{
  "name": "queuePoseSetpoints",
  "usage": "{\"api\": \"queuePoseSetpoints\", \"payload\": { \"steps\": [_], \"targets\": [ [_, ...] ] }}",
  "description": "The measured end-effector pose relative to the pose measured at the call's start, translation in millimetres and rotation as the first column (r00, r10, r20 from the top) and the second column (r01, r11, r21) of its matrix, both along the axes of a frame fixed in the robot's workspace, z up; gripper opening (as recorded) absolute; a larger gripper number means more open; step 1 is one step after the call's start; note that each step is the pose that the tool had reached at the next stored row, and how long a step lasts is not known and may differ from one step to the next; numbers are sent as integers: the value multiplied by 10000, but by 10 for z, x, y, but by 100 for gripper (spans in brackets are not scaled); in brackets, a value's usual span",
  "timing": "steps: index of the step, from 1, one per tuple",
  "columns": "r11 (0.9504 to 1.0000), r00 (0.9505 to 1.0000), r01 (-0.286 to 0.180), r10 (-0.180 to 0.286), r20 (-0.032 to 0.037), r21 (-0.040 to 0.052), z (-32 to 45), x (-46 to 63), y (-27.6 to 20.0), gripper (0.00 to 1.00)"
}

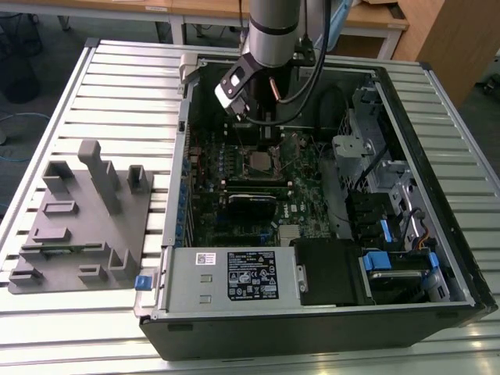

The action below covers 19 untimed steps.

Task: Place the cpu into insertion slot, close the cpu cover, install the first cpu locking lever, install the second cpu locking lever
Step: 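Place the cpu into insertion slot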

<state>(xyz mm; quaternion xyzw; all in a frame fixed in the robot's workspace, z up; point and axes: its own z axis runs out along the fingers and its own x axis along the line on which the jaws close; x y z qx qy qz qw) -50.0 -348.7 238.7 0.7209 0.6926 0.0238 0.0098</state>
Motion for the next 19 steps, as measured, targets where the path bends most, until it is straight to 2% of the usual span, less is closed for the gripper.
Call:
{"api": "queuePoseSetpoints", "payload": {
  "steps": [3, 4, 6, 14, 17, 19],
  "targets": [
    [10000, 10000, 0, 0, 5, -2, 134, -8, 11, 10],
    [10000, 10000, 1, -1, 6, 0, 177, -6, 46, 10],
    [10000, 10000, 19, -19, 4, -5, 258, -34, 56, 10],
    [10000, 10000, 20, -20, 11, 1, 258, -39, 54, 10],
    [10000, 10000, 21, -21, 10, 1, 250, -16, 11, 10],
    [10000, 10000, 21, -21, 12, -19, 238, 31, 5, 10]
  ]
}}
